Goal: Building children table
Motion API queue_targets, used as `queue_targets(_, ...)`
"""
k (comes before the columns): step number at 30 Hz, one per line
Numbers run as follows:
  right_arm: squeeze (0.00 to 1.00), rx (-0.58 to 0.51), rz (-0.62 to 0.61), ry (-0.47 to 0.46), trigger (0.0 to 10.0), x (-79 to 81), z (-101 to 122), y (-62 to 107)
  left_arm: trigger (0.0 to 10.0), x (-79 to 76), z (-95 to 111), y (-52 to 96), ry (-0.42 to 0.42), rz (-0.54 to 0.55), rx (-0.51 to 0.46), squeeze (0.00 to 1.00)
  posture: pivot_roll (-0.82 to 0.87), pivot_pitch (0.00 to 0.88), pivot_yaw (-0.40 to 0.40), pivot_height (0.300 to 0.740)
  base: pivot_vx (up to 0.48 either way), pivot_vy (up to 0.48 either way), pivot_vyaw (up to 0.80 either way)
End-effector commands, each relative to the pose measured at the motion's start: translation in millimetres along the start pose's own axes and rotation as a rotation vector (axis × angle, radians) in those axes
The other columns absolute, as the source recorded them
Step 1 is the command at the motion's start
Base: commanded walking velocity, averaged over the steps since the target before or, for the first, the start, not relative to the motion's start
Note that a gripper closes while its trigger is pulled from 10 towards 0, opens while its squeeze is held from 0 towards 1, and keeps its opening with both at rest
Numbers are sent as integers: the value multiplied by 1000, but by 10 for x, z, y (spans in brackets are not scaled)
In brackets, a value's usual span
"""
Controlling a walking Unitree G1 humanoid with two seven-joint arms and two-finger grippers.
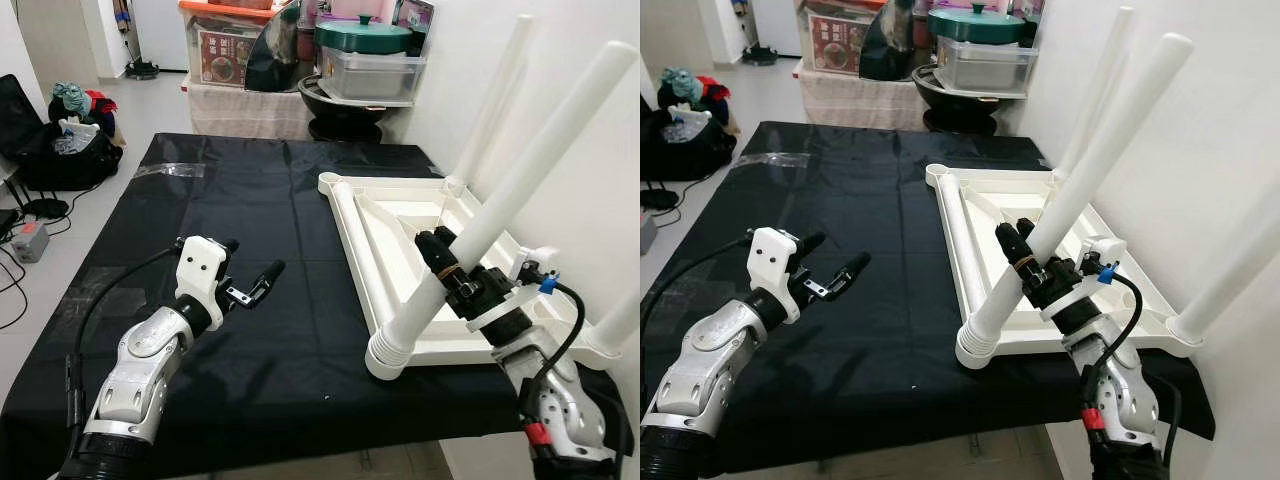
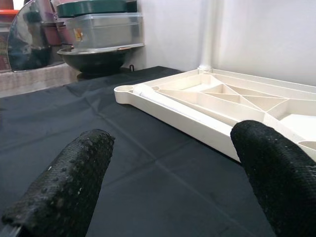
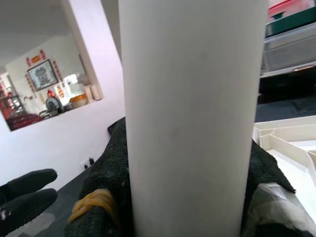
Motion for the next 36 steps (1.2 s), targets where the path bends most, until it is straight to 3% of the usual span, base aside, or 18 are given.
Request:
queue_targets(1, 0, 42, -27, -34, 10000, 0, -126, 72, 10000, 3, -16, -14, 6, -5, 7, 0, 57, 0, -87, 740, 0, 0, 0)
queue_targets(6, 0, 53, -18, -5, 10000, 12, -141, 96, 10000, -4, -19, -17, 7, -8, 7, 0, 53, 0, -86, 740, 0, 0, 0)
queue_targets(10, 0, 119, 110, 155, 10000, 142, -179, 122, 10000, -9, -25, -27, 8, -12, 8, 0, 45, 0, -81, 740, 0, 0, 0)
queue_targets(17, 0, 153, 198, 264, 10000, 225, -190, 97, 10000, -21, -26, -35, 10, -14, 4, 0, 48, 0, -86, 740, 0, 0, 0)
queue_targets(28, 0, 158, 222, 230, 10000, 269, -204, 81, 10000, -10, -33, -18, 13, -6, 5, 0, 53, 0, -95, 740, 0, 0, 0)
queue_targets(36, 0, 161, 222, 150, 10000, 252, -222, 79, 10000, -10, -45, -15, 18, -2, 8, 0, 54, 0, -99, 740, 0, 0, 0)
Point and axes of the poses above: a point about 5 cm out from each wrist's last joint towards the gripper, its own y axis pointing back from the gripper into the wrist, its own z axis along the axis of the wrist's last joint, x = y × z, the point moved 4 cm from there along -y, pointing out of the wrist towards the gripper, and after that the axes turned 15 degrees about y, right-handed, at the moved point
